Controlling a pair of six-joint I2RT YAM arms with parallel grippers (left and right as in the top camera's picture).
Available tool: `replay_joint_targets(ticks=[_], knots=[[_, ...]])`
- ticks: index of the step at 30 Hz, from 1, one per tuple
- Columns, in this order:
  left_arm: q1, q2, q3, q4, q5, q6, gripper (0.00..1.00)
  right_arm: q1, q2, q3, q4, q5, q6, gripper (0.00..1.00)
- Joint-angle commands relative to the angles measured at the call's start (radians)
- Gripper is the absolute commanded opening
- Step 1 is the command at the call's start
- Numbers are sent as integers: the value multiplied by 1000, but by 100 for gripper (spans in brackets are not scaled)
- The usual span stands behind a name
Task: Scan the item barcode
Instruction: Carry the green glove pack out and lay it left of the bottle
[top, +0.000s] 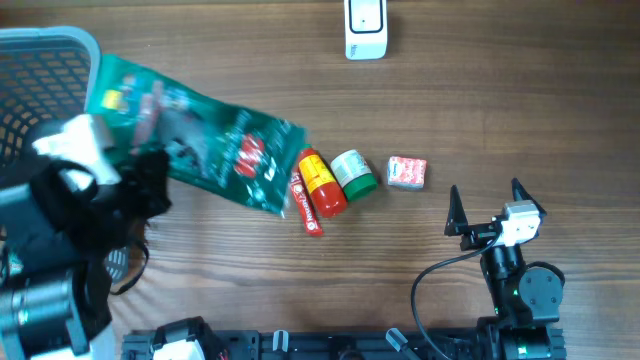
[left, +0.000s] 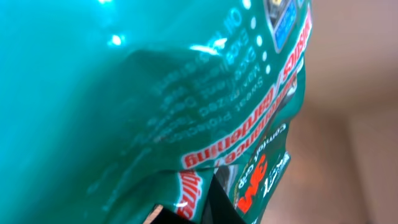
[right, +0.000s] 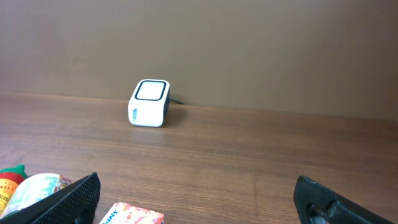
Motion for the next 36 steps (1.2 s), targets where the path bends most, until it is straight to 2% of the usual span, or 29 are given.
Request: replay_joint_targets(ticks=[1, 4, 8, 12, 17, 24, 25, 27, 28, 36], knots=[[-136, 95, 2, -66, -69, 202, 4, 4, -2, -1, 2, 3, -12, 100], [-214, 207, 2, -133, -191, 201, 4, 4, -2, -1, 2, 3, -12, 100], [-290, 421, 2, -179, -200, 197, 4, 4, -2, -1, 2, 3, -12, 100], [-310, 573, -2, -177, -200, 197, 4, 4, -2, -1, 2, 3, -12, 100], [-339, 704, -10, -169, -202, 198, 4, 4, -2, -1, 2, 3, -12, 100], [-444, 783, -10, -152, -327, 198, 10, 4, -2, -1, 2, 3, -12, 100], [-458, 783, -10, -151, -351, 198, 13, 4, -2, -1, 2, 3, -12, 100], [-496, 783, -10, -139, -391, 198, 60, 4, -2, -1, 2, 3, -12, 100], [-502, 783, -10, -134, -391, 198, 100, 4, -2, -1, 2, 3, -12, 100], [-503, 781, 25, -137, -406, 197, 100, 4, -2, -1, 2, 3, -12, 100]])
